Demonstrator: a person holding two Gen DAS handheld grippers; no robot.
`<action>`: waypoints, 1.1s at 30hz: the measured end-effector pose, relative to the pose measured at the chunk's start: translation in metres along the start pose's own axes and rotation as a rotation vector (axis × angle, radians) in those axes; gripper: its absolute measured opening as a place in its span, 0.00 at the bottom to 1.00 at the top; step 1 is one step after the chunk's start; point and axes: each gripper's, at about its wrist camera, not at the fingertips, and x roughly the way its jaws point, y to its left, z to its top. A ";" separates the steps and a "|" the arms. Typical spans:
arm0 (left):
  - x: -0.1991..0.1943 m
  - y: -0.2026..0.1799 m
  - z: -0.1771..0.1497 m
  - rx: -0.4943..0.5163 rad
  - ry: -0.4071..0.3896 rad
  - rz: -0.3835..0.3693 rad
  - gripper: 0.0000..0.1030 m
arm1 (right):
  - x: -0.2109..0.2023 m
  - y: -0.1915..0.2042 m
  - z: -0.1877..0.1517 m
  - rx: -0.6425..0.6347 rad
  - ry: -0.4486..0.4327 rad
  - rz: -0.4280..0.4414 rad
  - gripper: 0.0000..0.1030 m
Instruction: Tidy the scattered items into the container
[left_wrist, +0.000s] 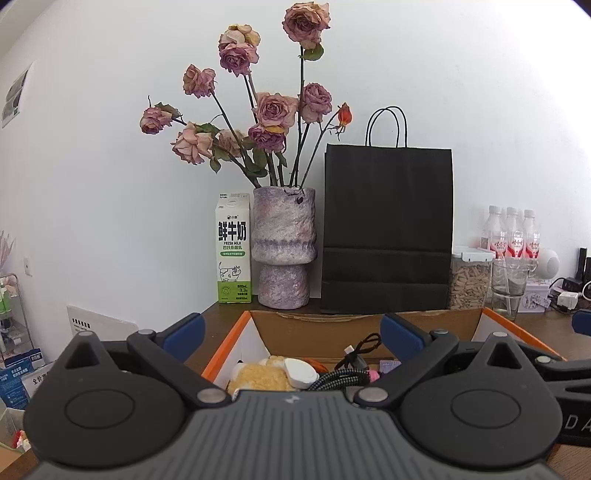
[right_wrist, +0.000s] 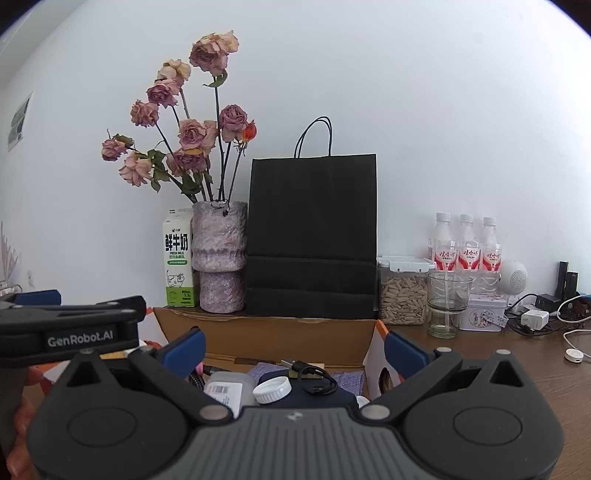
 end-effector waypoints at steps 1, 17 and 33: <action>0.000 0.001 -0.003 0.009 0.011 0.012 1.00 | -0.001 0.000 -0.001 0.001 0.004 -0.002 1.00; -0.054 0.020 -0.030 0.031 0.058 -0.020 1.00 | -0.055 0.005 -0.030 -0.031 0.073 -0.037 1.00; -0.165 0.025 -0.047 0.045 0.333 -0.145 1.00 | -0.188 0.012 -0.038 -0.045 0.249 0.035 1.00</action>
